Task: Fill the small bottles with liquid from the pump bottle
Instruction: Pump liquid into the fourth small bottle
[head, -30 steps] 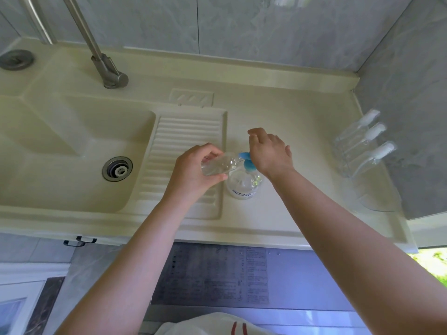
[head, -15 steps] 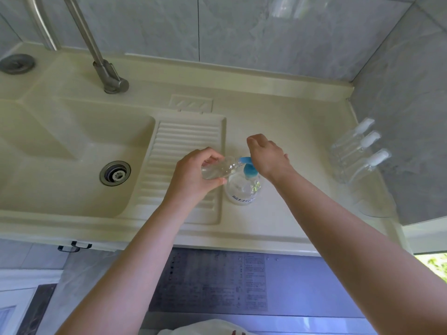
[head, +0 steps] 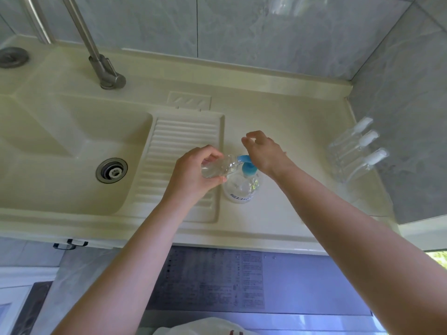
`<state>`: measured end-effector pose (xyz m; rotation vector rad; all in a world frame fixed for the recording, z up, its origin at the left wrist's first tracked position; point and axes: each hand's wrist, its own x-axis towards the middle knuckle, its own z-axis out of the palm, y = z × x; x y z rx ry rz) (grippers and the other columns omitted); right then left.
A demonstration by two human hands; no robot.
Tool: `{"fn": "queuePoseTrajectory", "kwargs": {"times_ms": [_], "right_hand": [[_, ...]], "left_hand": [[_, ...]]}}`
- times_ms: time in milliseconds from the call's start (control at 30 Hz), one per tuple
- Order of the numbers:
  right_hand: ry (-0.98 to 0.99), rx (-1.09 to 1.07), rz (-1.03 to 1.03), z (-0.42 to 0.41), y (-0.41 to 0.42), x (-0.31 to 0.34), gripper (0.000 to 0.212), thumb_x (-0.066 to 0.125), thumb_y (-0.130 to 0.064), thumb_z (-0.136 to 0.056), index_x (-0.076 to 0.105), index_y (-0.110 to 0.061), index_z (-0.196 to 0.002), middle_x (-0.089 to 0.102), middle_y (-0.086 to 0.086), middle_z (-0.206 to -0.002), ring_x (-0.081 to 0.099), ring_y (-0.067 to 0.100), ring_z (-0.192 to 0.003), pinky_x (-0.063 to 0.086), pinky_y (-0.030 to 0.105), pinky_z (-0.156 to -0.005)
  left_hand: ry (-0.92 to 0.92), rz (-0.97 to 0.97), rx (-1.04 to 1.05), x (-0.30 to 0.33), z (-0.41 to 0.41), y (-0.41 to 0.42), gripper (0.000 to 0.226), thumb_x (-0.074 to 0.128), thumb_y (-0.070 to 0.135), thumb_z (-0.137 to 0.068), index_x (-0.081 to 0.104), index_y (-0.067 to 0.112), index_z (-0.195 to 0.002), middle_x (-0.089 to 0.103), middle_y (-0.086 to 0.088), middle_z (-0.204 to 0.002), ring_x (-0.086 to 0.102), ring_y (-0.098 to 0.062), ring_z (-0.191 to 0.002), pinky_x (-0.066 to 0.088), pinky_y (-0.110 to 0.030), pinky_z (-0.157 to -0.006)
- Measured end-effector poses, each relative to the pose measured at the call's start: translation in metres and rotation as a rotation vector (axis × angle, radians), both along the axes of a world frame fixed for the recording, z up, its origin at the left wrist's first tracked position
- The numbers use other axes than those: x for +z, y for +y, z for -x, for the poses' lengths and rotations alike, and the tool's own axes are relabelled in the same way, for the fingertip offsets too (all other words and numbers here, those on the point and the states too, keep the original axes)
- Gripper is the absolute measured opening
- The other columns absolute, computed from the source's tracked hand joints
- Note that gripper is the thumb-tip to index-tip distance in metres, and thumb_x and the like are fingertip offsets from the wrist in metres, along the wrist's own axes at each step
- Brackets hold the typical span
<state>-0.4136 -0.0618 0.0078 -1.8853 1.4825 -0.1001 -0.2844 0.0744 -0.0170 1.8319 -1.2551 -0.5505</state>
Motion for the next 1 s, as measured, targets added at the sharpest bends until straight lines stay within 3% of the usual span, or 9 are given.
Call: {"fn": "queuePoseTrajectory", "kwargs": {"times_ms": [133,267,433,533,600,800,933,1000], "right_hand": [[0.063,-0.008,0.065,-0.003,0.008,-0.007,0.045,0.019,-0.034,-0.101,0.047,-0.031,-0.137,0.053,0.008,-0.135,0.039,0.029,-0.131,0.018,0.053,-0.115],[0.056,-0.019,0.055,0.0,0.007,-0.005,0.048,0.019,-0.044,-0.101,0.045,-0.031,-0.139,0.049,0.01,-0.14,0.032,0.031,-0.139,0.009,0.057,-0.117],[0.042,0.006,0.076,0.001,0.006,0.004,0.049,0.024,-0.053,-0.1,0.045,-0.035,-0.14,0.044,0.009,-0.147,0.025,0.03,-0.145,0.007,0.058,-0.118],[0.099,0.053,0.03,0.0,0.006,-0.001,0.043,0.025,-0.034,-0.101,0.046,-0.031,-0.139,0.046,0.008,-0.143,0.031,0.033,-0.138,0.015,0.061,-0.114],[0.121,0.058,0.043,-0.001,0.007,-0.005,0.044,0.024,-0.025,-0.1,0.048,-0.028,-0.137,0.048,0.01,-0.139,0.034,0.033,-0.134,0.018,0.06,-0.113],[0.124,0.045,0.071,0.001,0.003,-0.003,0.052,0.021,-0.054,-0.099,0.045,-0.036,-0.141,0.044,0.008,-0.147,0.025,0.029,-0.144,0.008,0.06,-0.117],[0.05,0.045,0.058,-0.001,0.004,0.007,0.052,0.025,-0.058,-0.099,0.047,-0.035,-0.14,0.043,0.009,-0.147,0.025,0.028,-0.144,0.007,0.059,-0.118],[0.07,0.06,0.08,-0.001,0.003,0.005,0.05,0.025,-0.055,-0.1,0.047,-0.035,-0.14,0.043,0.008,-0.147,0.023,0.029,-0.145,0.006,0.059,-0.118]], "left_hand": [[-0.004,-0.005,-0.001,-0.001,-0.001,0.001,0.044,0.088,0.015,-0.061,0.067,0.026,-0.098,0.066,0.012,-0.096,0.059,-0.003,-0.088,0.037,-0.003,-0.077],[-0.026,-0.011,-0.01,0.001,0.0,0.0,0.043,0.088,0.015,-0.062,0.066,0.027,-0.097,0.066,0.011,-0.095,0.059,-0.007,-0.089,0.037,-0.004,-0.077],[-0.031,0.004,-0.001,0.004,0.001,0.001,0.043,0.088,0.017,-0.063,0.066,0.029,-0.097,0.066,0.013,-0.095,0.059,-0.007,-0.089,0.044,-0.015,-0.081],[-0.033,0.003,-0.005,0.003,0.001,0.002,0.043,0.088,0.017,-0.062,0.067,0.028,-0.098,0.066,0.013,-0.095,0.059,-0.006,-0.088,0.041,-0.009,-0.079],[-0.044,-0.001,-0.007,0.002,0.0,0.002,0.043,0.088,0.017,-0.062,0.067,0.028,-0.099,0.066,0.012,-0.095,0.059,-0.008,-0.088,0.042,-0.011,-0.08],[-0.072,0.019,-0.006,0.003,0.001,0.003,0.042,0.087,0.017,-0.063,0.067,0.028,-0.099,0.065,0.011,-0.095,0.059,-0.009,-0.09,0.04,-0.01,-0.081],[-0.072,0.032,0.003,0.006,0.002,0.002,0.044,0.088,0.016,-0.063,0.067,0.028,-0.1,0.065,0.012,-0.095,0.059,-0.01,-0.091,0.044,-0.018,-0.084],[-0.071,0.035,0.004,0.006,0.002,0.003,0.044,0.088,0.017,-0.063,0.068,0.027,-0.101,0.065,0.012,-0.095,0.059,-0.008,-0.09,0.043,-0.016,-0.083]]}}
